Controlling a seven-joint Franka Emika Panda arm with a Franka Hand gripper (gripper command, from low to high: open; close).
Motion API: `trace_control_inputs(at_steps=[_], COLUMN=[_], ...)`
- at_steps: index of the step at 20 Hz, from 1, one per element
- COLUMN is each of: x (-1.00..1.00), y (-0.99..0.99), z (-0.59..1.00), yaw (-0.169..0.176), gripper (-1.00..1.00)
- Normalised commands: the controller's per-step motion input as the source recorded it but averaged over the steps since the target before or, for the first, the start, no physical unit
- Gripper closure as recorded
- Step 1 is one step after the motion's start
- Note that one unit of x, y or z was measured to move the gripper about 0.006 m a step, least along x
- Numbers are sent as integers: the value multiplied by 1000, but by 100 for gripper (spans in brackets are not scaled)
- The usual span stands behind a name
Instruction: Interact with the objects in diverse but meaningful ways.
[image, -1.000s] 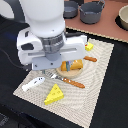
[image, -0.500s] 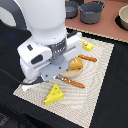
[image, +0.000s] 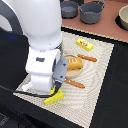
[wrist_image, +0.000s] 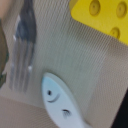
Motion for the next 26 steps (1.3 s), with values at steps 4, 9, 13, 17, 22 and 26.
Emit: trace_control_inputs(at_steps=[4, 9, 13, 17, 22, 26], x=[159, 180, 220, 508, 796, 803], y=[-452, -305, -311, -395, -355, -226], z=[-2, 70, 186, 94, 91, 67], yaw=[76, 214, 191, 28, -31, -23], gripper=[-100, -100, -100, -100, -100, -100])
